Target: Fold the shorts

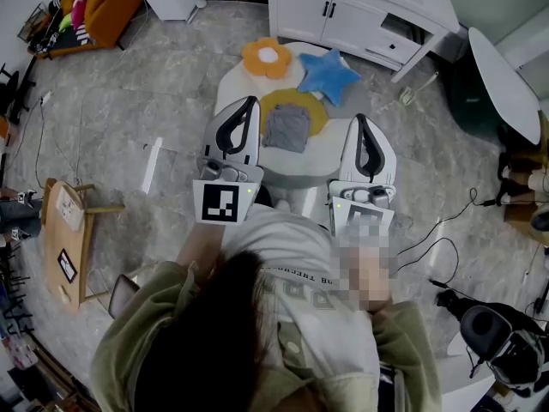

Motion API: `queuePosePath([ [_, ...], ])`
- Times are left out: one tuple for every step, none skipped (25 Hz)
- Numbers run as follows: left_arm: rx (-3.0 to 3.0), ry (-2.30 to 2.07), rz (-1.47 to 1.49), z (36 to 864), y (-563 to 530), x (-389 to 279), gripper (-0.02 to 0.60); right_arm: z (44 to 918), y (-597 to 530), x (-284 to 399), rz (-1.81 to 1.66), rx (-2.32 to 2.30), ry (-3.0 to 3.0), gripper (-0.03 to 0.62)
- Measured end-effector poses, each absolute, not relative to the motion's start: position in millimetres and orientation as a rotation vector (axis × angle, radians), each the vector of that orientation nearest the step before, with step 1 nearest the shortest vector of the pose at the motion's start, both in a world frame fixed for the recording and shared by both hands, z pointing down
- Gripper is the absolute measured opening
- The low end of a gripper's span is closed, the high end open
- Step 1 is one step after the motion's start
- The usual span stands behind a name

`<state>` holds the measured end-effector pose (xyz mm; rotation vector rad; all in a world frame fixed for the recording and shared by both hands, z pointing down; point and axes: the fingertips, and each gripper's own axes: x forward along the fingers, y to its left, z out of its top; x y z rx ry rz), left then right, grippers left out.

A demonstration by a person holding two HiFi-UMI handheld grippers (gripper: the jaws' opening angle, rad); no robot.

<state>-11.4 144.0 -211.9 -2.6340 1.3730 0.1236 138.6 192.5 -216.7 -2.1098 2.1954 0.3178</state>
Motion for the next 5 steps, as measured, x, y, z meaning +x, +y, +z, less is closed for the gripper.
queuePosePath([
  [-2.632,1.373,0.124,-212.1,144.3,-11.1,0.009,-216.4,192.6,138.7,0.320,-2.110,2.199,-0.002],
  [-2.631,1.374,0.124,-212.1,144.3,-10.9,0.009,-216.1,192.5,138.8,0.323,-2.109,2.202,-0.002],
  [-2.630,1.375,0.124,-212.0,144.2,-10.7,0.009,-215.8,192.1,139.0,0.327,-2.107,2.204,-0.002],
  [-2.628,1.375,0.126,-211.9,143.9,-10.5,0.009,-215.6,191.6,139.2,0.330,-2.106,2.205,-0.002],
  [-2.626,1.376,0.127,-211.9,143.5,-10.2,0.009,-215.5,191.1,139.4,0.332,-2.104,2.206,-0.002],
])
